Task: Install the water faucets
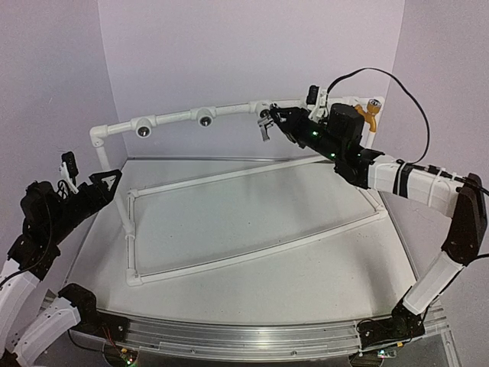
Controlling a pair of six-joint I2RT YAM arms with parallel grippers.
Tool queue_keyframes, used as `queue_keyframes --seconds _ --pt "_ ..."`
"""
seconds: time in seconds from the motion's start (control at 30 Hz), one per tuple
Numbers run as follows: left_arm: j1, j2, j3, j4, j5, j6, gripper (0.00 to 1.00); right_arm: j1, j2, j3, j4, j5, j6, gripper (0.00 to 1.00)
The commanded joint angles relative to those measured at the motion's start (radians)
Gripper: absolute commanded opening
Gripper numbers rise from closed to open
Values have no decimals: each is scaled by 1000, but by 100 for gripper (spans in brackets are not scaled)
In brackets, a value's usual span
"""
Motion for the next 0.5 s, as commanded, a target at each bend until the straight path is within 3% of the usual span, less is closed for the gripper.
queue_keyframes --seconds 0.0,0.17,0.3,0.37,0.47 --pt "-1 6 39 -69 -222 -49 86 -17 -54 -2 -386 -71 -455 0" --pt "-1 95 46 -104 -395 -82 87 13 -118 88 -674 87 -909 0" --pt "-2 179 70 -104 -481 -105 88 45 -134 135 -760 199 -1122 0" --pt "-1 216 92 -104 -453 -82 88 45 -145 139 -784 135 -1172 0" --pt "-1 222 96 -69 -249 0 87 45 -136 163 -852 -55 -1183 0"
